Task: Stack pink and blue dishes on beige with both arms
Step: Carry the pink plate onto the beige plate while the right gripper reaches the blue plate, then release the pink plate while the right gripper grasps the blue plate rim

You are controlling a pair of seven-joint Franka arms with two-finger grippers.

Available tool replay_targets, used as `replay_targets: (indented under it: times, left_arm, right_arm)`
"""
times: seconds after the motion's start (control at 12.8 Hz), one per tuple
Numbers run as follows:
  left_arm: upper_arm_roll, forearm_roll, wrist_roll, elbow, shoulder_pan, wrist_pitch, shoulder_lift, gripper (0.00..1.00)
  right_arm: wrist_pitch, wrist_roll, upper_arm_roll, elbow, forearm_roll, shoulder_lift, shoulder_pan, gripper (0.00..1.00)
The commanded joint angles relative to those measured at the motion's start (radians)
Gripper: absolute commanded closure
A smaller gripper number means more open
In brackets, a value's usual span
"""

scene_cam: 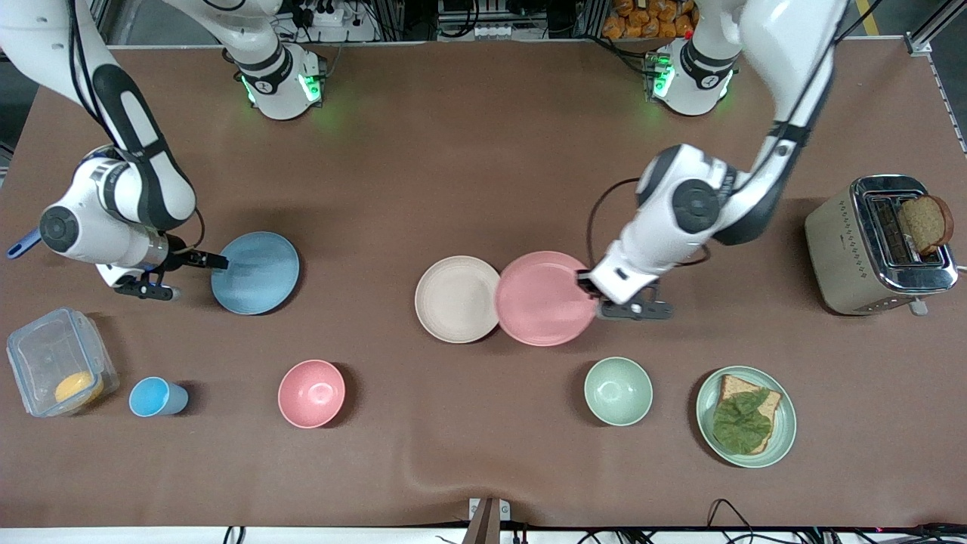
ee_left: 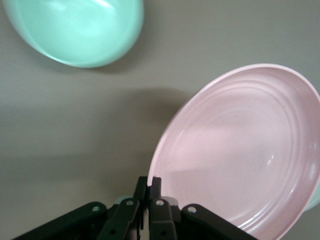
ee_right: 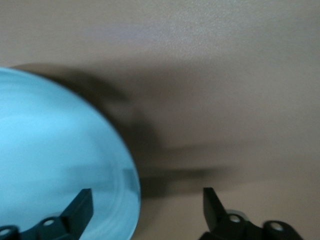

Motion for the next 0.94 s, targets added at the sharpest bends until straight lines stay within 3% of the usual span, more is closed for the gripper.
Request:
replay_targets:
  times: [0.0, 0.16, 0.31, 0.86]
  left_arm:
    - [0.007, -0.014, -0.196, 0.148, -0.132, -0.018, 0.142, 1.00]
    - [0.013, -0.013, -0.291, 0.172, -0.204, -0.009, 0.199, 1.00]
    - [0.018, -0.008, -0.321, 0.192, -0.227, 0.003, 0.238, 1.00]
    - [0.027, -0.013, -0.318, 0.222, -0.218, 0.011, 0.274, 1.00]
  right_arm:
    - [0.021, -0.039, 0.019, -0.002, 0.002, 0.014, -0.026, 0.37]
    - [0.022, -0.075, 0.019, -0.002, 0.005, 0.014, -0.024, 0.76]
    - [0.021, -0.075, 0.019, 0.003, 0.007, 0.003, -0.023, 0.97]
    - [-0.025, -0.076, 0.021, 0.021, 0.061, -0.060, 0.009, 1.00]
